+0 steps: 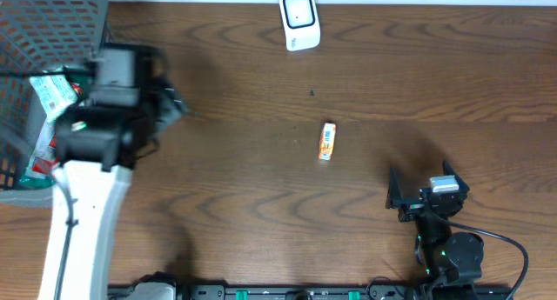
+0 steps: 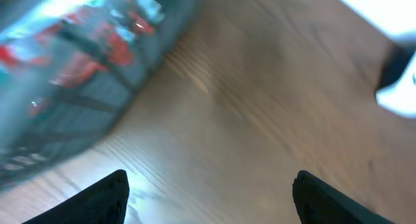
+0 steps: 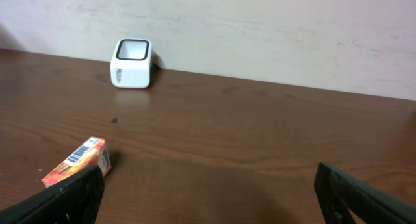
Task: Scan the item barcode
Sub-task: 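Move the left gripper back into the grey basket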
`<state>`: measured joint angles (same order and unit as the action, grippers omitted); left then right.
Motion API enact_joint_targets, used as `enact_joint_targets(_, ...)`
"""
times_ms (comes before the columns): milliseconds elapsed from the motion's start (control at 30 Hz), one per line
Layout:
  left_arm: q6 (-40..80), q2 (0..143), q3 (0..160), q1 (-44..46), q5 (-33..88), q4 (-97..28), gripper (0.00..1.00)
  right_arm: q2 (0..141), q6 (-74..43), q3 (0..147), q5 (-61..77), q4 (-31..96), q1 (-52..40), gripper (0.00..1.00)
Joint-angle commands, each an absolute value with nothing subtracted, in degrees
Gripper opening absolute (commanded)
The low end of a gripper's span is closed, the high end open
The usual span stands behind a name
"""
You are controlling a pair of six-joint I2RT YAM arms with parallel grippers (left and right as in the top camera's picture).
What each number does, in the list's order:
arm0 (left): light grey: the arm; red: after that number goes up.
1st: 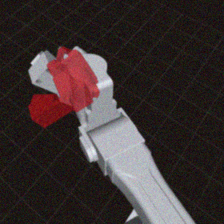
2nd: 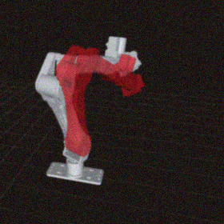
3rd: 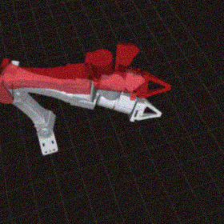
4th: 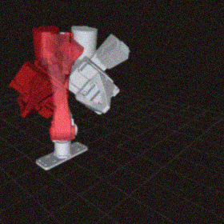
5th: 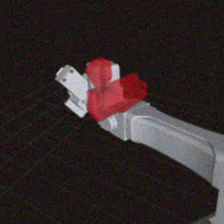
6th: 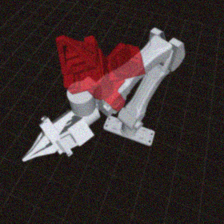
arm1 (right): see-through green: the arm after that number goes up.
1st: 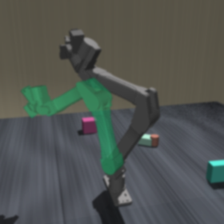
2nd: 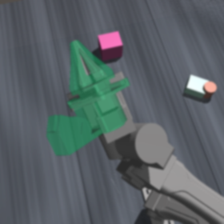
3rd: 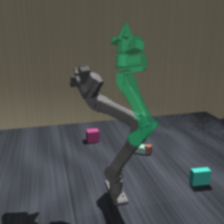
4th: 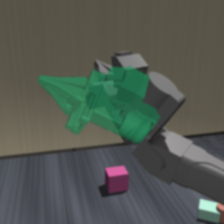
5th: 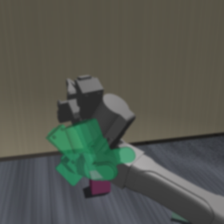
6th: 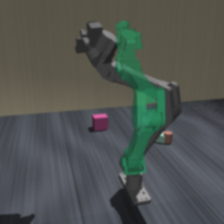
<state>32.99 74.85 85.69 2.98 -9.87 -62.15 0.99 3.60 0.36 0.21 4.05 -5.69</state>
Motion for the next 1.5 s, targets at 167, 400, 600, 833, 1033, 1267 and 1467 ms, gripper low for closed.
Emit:
enact_joint_targets(167, 32.6, 72.69, 87.35, -12.62, -11.0, -59.59, 0.81, 0.75, 3.9, 0.32, -0.12, 4.27, -5.61, 0.99)
enact_joint_targets(400, 32.64, 74.04, 87.35, -22.22, -11.03, -55.96, 0.81, 0.75, 3.9, 0.32, -0.14, 4.27, -5.61, 0.99)
enact_joint_targets(600, 32.69, 78.91, 87.22, -29.23, -11.0, -56.01, 0.82, 0.75, 3.9, 0.32, -0.12, 4.27, -5.61, 0.99)
enact_joint_targets(833, 32.69, 88.55, 87.18, -34.0, -10.98, -56.07, 0.86, 0.75, 3.9, 0.32, -0.14, 4.27, -5.61, 0.99)
enact_joint_targets(1033, 32.84, 95.9, 87.11, -36.67, -9.58, -56.66, 0.93, 0.75, 3.9, 0.32, -0.12, 4.27, -5.61, 0.99)
enact_joint_targets(1267, 30.0, 103.24, 87.11, -39.16, -6.0, -56.66, 0.96, 0.75, 3.9, 0.32, -0.14, 4.27, -5.61, 0.99)
enact_joint_targets(1467, 29.98, 107.02, 87.11, -39.31, -5.98, -55.55, 0.97, 0.75, 3.9, 0.32, -0.12, 4.27, -5.61, 0.99)
